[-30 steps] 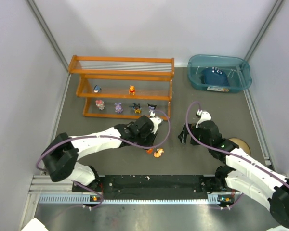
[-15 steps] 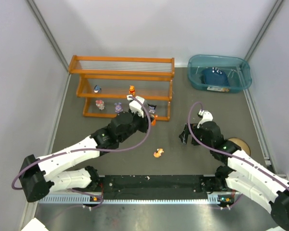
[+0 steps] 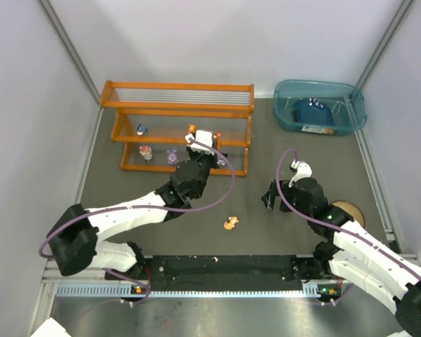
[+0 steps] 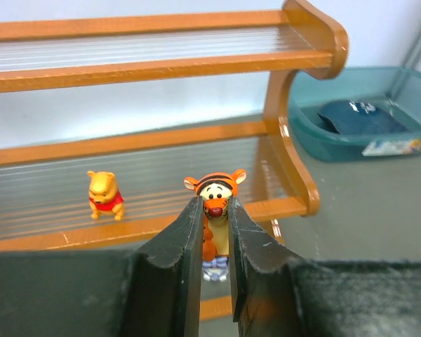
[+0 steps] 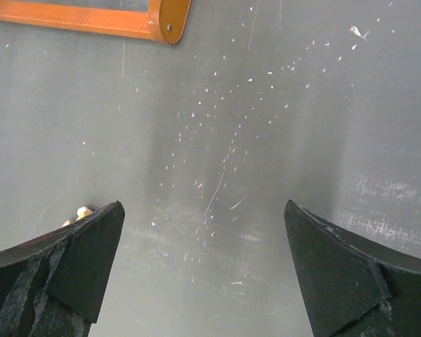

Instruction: Place and organize the plastic toys onto the shelf

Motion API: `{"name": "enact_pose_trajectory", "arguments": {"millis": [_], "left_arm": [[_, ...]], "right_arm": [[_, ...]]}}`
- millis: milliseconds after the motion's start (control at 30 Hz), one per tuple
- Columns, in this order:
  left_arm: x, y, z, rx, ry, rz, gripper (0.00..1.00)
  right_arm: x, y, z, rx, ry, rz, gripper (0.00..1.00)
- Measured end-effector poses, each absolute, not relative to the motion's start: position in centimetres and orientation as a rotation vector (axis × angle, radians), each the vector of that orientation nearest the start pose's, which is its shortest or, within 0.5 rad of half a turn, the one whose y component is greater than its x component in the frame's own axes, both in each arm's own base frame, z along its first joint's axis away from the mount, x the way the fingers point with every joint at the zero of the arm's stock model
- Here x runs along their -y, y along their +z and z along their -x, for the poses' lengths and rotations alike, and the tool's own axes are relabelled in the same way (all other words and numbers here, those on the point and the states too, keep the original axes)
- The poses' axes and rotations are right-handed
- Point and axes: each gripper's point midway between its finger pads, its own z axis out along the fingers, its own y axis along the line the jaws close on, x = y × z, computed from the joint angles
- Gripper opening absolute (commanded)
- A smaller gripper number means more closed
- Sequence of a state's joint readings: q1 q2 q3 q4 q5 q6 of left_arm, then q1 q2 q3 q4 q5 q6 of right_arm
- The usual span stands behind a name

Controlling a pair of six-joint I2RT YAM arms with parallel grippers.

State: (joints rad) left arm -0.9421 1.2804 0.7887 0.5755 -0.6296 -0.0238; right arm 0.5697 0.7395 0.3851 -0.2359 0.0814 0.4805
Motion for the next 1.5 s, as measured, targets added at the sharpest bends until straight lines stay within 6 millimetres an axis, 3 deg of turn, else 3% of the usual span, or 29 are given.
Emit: {"name": "enact_pose_trajectory", "arguments": {"millis": [200,600,733,833,1100,1167,1267,1500], "left_arm": [[26.3,27.7,-33.8,-1.346,-0.205,-0.125,0.0],[27.5,22.9,-35.6,-1.349,-0.105,-0.158,0.0],[27.6,23.4,-35.3,-1.337,-0.112,-0.155,0.0],[27.7,25.3,-33.8,-1.305,-0.173,-0.155,0.0],[25.9,36.1,-27.8,-1.294,-0.623,0.009,0.0],[25.8,37.2,-26.4,-1.305,-0.738,0.025,0.0],[26.3,36.3,-25.0,-1.377,-0.861,0.028,0.0],[28.1,29.0,-23.1,-1.622,-0.935,-0.014,0.0]], "right_arm": [[-14.4,9.0,-21.8,-2.214,0.501,0.049,0.99],[-14.2,9.0,-21.8,-2.215,0.489,0.046,0.99],[-14.2,9.0,-21.8,-2.215,0.486,0.048,0.99],[-14.3,9.4,-21.7,-2.201,0.501,0.053,0.99],[-17.2,15.7,-21.1,-1.998,0.736,0.173,0.99],[-17.9,17.8,-21.2,-1.953,0.781,0.206,0.99],[-19.1,21.3,-21.5,-1.88,0.841,0.256,0.99],[-21.1,28.4,-21.8,-1.743,0.906,0.347,0.98]]}}
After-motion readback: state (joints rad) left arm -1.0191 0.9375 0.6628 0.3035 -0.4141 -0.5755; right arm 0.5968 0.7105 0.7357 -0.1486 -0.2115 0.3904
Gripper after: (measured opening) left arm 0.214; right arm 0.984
